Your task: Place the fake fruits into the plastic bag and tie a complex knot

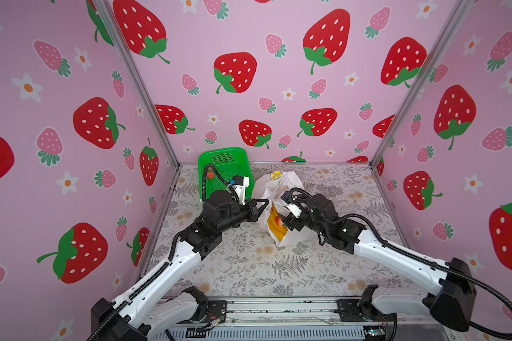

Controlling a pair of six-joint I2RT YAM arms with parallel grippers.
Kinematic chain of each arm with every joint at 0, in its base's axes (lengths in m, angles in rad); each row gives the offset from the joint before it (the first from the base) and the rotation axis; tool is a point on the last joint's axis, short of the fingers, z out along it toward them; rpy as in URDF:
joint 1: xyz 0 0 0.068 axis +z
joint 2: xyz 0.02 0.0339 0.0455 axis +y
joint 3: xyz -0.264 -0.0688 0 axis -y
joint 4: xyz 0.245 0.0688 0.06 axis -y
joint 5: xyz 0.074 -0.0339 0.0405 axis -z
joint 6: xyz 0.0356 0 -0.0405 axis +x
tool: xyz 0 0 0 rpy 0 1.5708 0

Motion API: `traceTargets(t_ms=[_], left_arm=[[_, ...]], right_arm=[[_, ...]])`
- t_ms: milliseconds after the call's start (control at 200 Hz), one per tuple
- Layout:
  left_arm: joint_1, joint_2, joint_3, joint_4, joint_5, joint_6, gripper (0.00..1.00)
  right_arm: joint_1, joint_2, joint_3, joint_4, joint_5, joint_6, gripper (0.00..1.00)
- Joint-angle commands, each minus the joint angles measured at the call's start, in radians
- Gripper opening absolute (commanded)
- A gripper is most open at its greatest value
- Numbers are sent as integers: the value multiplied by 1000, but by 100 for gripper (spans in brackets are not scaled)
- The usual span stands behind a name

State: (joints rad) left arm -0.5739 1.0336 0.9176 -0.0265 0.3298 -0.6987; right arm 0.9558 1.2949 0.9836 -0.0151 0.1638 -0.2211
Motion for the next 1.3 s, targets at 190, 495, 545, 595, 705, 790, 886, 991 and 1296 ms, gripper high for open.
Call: traceTargets(t_ms=[190, 495, 545, 595, 705, 790, 886, 991, 1296], left_arm=[[8, -26, 17, -20, -28, 33, 0], [21, -62, 4, 0, -56, 2, 0], [20, -74, 3, 14, -56, -10, 0], [21, -86, 4, 23, -61, -20, 0], [19, -114, 8, 31, -79, -35, 0], [15, -130, 24, 29, -92, -34, 0], [-4, -138, 65, -16, -147, 14, 0], [-12, -136, 134, -105, -210, 83, 0], [-10, -113, 336, -264, -395, 269, 0]], right_arm=[[7, 132, 9, 197, 32, -163, 75], [6, 59, -50, 269, 21, -124, 14], [6, 6, -69, 275, 15, -102, 7], [3, -53, -83, 277, 13, -73, 4], [-35, -176, -80, 262, -32, -2, 0], [-94, -259, -57, 259, -113, 69, 0], [-170, -301, -9, 245, -187, 147, 0], [-230, -308, 51, 214, -211, 206, 0], [-348, -309, 154, 163, -207, 279, 0]])
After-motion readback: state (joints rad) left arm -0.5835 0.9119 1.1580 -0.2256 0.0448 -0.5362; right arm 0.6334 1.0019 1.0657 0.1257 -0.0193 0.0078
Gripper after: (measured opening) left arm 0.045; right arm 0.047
